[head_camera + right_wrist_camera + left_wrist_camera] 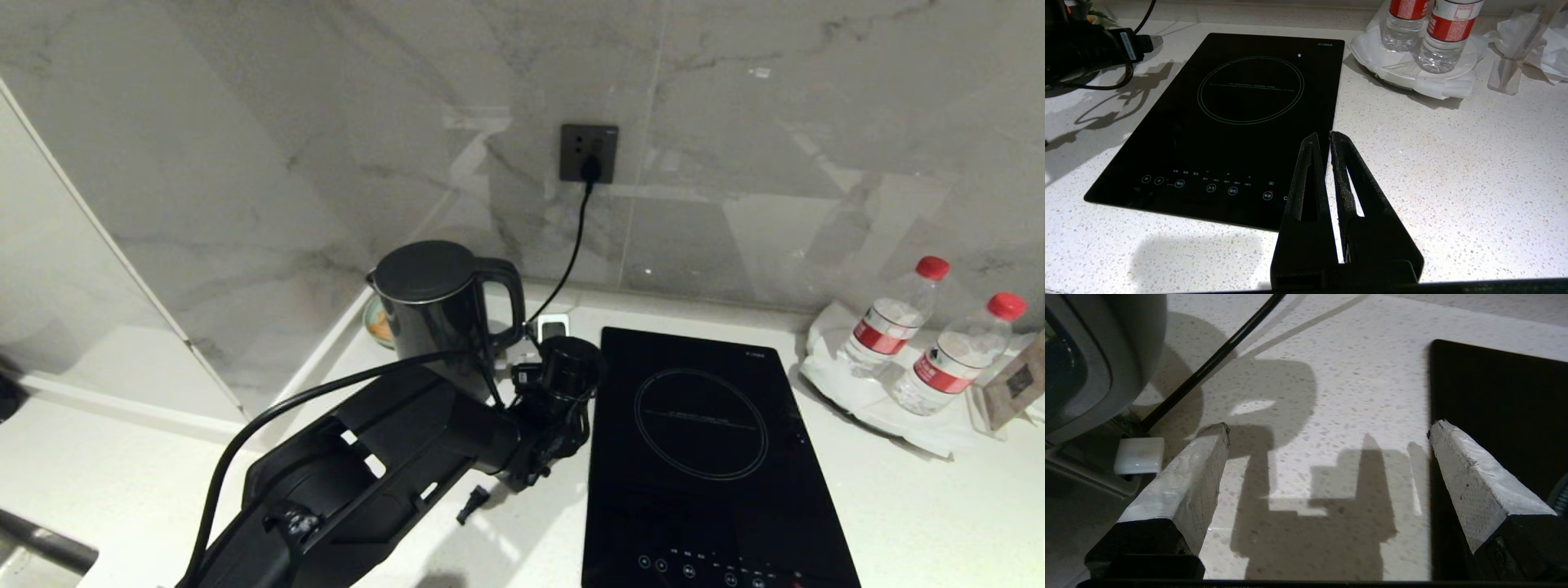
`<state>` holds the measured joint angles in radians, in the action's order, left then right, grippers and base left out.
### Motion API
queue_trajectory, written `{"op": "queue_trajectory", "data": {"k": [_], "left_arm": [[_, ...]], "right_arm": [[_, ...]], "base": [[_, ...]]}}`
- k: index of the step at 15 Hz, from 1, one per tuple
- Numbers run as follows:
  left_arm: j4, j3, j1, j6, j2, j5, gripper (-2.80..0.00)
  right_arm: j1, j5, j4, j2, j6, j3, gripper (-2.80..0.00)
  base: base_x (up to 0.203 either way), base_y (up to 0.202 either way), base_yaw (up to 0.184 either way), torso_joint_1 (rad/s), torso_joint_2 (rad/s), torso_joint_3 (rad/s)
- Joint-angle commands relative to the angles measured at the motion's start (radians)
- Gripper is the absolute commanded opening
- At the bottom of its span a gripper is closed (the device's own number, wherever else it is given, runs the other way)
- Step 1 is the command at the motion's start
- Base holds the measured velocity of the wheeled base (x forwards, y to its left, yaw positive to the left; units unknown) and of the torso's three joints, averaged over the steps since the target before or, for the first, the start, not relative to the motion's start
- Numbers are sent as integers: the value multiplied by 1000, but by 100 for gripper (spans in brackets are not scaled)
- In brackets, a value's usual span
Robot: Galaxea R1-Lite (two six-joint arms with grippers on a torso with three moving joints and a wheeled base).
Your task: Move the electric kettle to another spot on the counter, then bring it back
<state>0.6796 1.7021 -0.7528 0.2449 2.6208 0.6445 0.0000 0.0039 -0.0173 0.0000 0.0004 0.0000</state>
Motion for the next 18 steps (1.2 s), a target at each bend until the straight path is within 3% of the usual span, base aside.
{"op": "queue_trajectory", "data": {"k": [1, 18], "left_arm": [[3, 4, 16, 1, 14, 3, 0], [-2, 4, 26, 1, 50, 4, 0]], "right_arm": [[0, 1, 0, 1, 1, 0, -280], [0, 1, -1, 1, 1, 0, -280]], "base": [[0, 0, 0, 0, 0, 0], [0, 0, 0, 0, 0, 0]]}}
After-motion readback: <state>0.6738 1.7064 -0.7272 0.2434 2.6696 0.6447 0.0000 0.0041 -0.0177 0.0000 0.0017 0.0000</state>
